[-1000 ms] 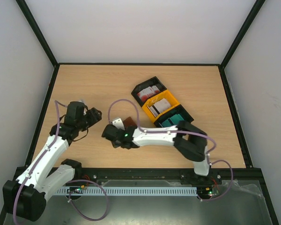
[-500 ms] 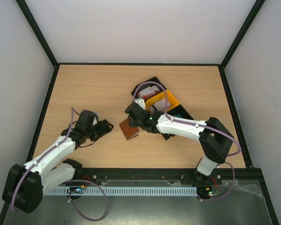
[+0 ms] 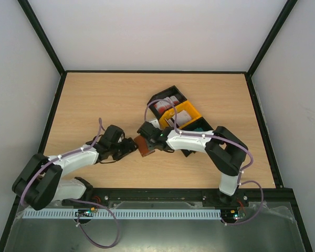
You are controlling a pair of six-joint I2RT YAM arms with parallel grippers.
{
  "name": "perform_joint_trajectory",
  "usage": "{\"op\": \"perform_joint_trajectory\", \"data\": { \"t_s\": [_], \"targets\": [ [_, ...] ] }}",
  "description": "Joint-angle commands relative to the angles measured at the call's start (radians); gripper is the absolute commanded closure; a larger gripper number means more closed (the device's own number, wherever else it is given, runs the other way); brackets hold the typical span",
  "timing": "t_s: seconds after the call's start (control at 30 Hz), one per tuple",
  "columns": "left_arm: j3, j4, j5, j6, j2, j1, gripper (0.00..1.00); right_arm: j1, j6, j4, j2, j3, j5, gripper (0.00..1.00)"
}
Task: Put the credit cards into the card holder
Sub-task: Turn over the card holder at the center of the board.
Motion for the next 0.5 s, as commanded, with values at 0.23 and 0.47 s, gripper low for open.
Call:
{"op": "perform_joint_trajectory", "data": {
  "t_s": [0.23,0.47],
  "targets": [
    [0.029,0.028,-0.049,0.002,0.120,-0.022,0.26,-0.048,-0.012,-0.004,0.043,0.008,0.015,0.63],
    [0.129,-0.133,-0.249,0.048,0.240,-0.094,0.30,-0.066,-0.011,0.017,0.033,0.004,-0.078,0.79]
  ]
}}
